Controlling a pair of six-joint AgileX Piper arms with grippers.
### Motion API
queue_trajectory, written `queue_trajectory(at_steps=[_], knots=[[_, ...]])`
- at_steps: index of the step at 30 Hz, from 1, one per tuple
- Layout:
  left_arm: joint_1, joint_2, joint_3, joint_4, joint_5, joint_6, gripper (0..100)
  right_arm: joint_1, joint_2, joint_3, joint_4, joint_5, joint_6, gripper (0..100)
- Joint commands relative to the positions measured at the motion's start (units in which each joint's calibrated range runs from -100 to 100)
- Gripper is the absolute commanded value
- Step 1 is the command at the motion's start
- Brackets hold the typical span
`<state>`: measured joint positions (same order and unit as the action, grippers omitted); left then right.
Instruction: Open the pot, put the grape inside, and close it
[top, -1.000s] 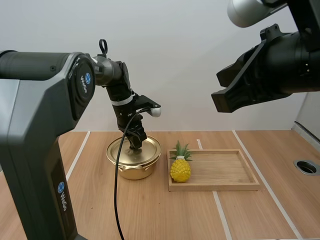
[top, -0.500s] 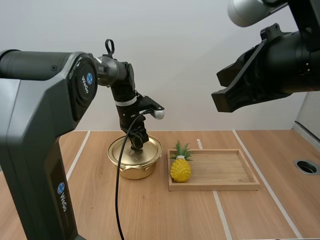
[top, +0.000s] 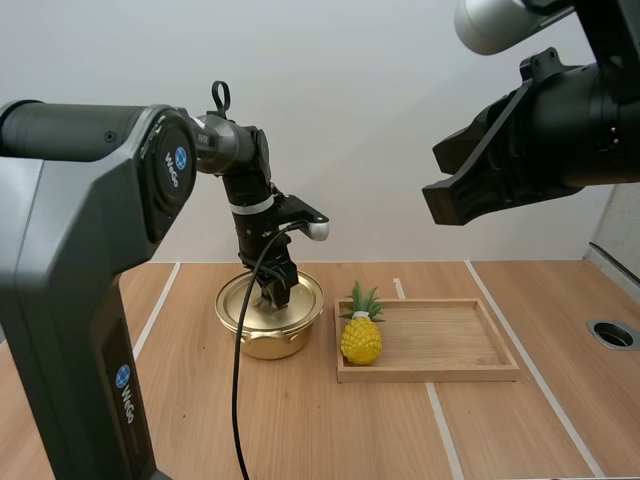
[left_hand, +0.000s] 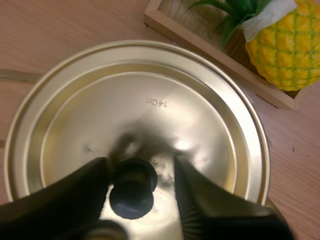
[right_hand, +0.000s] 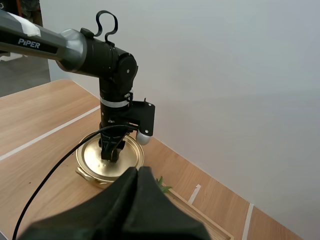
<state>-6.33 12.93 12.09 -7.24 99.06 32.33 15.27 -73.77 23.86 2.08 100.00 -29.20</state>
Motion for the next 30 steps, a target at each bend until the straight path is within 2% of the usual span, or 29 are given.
queue_trajectory(at_steps=[1,13,23,30], knots=[[-0.17,-0.58,0.25,-0.71,0.94,-1.25,100,-0.23,-0.55,-0.08,0.12,0.00,0.13,0],[-0.17,-5.62,-4.00,-0.71,0.94,-2.33,100,-0.23,-0.55,-0.08,0.12,0.00,0.13,0],[-0.17,-22.59,-15.19,0.99,0.94,-4.36,100,-0.23,-0.55,-0.08,0.12,0.00,0.13,0],[-0.17,-35.43,-22.02,3.67,0.94,-10.13,100,-0.23,-0.55,-0.20,0.02,0.00,0.13,0]])
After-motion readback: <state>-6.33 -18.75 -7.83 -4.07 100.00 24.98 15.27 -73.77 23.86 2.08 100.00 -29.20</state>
